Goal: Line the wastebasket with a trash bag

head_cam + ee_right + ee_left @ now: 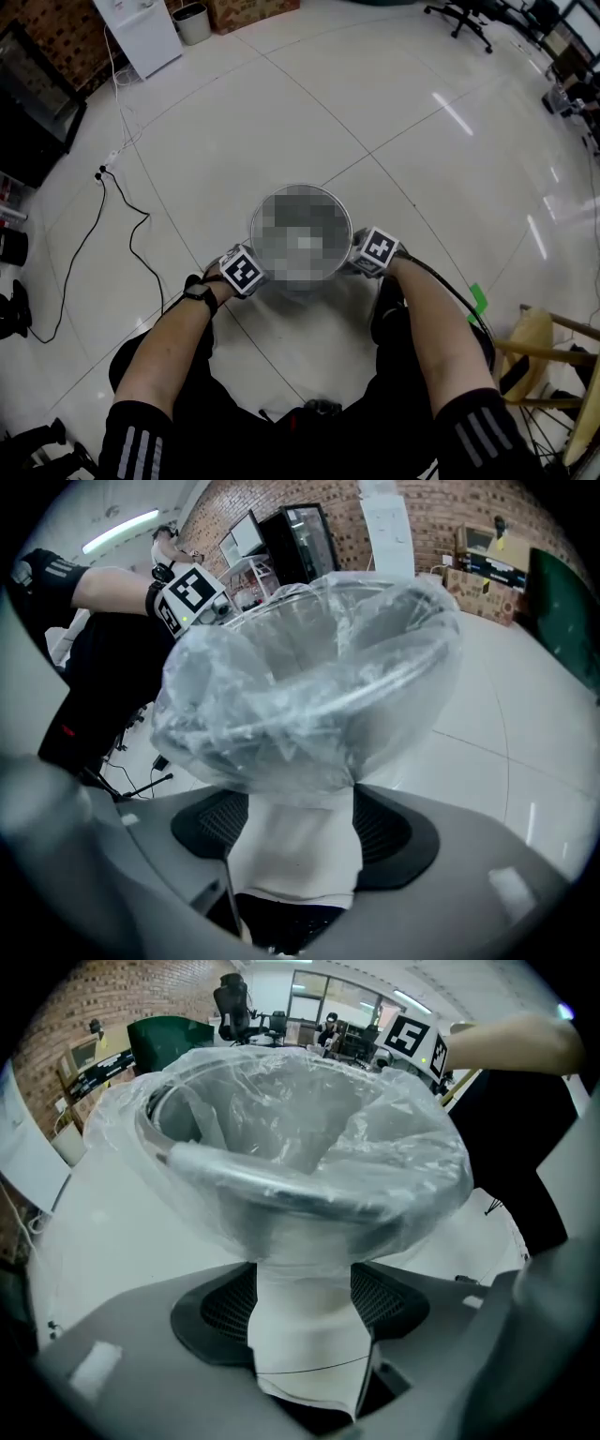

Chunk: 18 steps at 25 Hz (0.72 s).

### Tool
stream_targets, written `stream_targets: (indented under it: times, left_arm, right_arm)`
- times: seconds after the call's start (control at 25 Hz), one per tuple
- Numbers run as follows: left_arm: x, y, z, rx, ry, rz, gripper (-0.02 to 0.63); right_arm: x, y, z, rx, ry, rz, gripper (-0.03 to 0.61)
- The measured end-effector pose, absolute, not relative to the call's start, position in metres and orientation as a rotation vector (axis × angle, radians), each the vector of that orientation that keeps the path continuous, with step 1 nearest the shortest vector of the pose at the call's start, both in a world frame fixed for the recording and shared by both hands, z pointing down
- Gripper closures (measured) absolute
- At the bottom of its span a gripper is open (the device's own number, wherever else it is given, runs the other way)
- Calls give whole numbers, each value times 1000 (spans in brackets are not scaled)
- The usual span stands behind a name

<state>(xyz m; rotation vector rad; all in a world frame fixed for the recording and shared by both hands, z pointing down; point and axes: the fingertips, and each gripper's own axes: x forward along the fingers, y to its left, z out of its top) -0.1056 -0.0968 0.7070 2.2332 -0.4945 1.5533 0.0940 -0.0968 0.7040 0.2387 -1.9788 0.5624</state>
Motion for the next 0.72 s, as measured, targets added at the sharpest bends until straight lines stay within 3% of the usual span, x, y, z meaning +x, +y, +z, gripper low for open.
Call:
stream_targets:
  times: [0.52, 0.72]
  left_arm:
    - [-129, -46, 659, 2139, -276, 1605, 307]
    - [-120, -25, 624, 2185, -193, 1589, 308]
  right_arm:
    - [141, -90, 649, 316, -1867, 643, 224]
    - [117, -78, 619, 470, -1922, 793, 224]
